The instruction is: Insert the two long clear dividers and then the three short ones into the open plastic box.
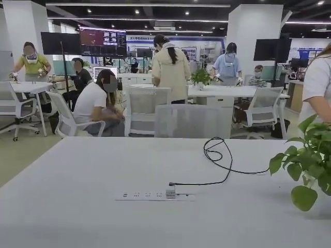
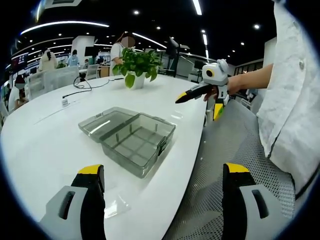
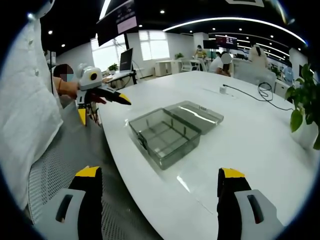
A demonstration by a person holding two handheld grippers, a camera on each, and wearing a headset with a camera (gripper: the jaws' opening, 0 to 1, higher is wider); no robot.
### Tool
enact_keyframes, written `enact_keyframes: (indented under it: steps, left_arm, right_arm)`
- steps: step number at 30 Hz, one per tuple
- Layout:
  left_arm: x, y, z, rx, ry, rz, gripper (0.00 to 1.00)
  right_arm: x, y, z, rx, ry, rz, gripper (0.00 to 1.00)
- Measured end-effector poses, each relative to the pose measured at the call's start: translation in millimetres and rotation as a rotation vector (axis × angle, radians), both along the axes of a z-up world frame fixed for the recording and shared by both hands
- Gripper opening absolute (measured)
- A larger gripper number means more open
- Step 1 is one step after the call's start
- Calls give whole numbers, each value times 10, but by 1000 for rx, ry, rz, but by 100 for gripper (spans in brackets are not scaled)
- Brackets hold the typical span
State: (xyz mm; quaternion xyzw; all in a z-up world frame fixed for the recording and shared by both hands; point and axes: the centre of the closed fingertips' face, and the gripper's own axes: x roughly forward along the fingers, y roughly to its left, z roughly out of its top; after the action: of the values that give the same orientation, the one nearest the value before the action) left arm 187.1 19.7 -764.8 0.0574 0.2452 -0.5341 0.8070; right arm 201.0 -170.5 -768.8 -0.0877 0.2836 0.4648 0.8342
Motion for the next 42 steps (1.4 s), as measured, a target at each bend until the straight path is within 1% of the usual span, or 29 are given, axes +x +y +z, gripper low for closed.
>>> enact_keyframes:
  steps: [13, 18, 20, 22, 25, 27, 28, 29, 32, 35, 37, 39, 41, 42]
  left_arm:
    - [7, 6, 5, 2, 2, 1, 100]
    - [27, 31, 13, 3, 6, 11, 100]
    - [42, 45, 22, 2, 1, 16, 100]
    - [64, 70, 28, 3, 6, 25, 100]
    - [109, 124, 38, 5, 4, 39, 100]
    - [144, 161, 51, 3, -2, 51, 100]
    - [160, 182, 49, 4, 0, 56, 100]
    - [187, 219, 44, 9, 4, 67, 100]
    - [249, 296, 63, 16, -2, 85, 100]
    - [318, 390, 67, 26, 0, 105, 99]
    - [348, 430, 60, 30, 9, 115, 100]
    - [376, 474, 52, 41, 9, 123, 100]
    - [411, 521, 40, 49, 18, 135, 98]
    - [442, 554, 41, 52, 14, 144, 97]
  right_arm:
    - [6, -1, -10, 2, 0, -5, 96]
    - [6, 8, -7, 6, -1, -7, 96]
    - [5, 10, -6, 5, -1, -6, 96]
    - [2, 12, -7, 6, 0, -5, 96]
    - [-1, 12, -6, 5, 0, -5, 96]
    - [0, 13, -4, 7, -1, -5, 96]
    - [1, 13, -4, 7, -1, -5, 96]
    - [2, 11, -6, 7, 0, -6, 96]
    - [4, 18, -1, 10, -1, -7, 95]
    - [9, 21, -3, 13, -2, -9, 95]
    - [11, 26, -5, 15, -1, -11, 95]
    - [15, 33, -3, 17, -2, -11, 95]
    - [20, 44, 1, 20, -3, -12, 95]
    - [22, 48, 2, 21, -3, -12, 95]
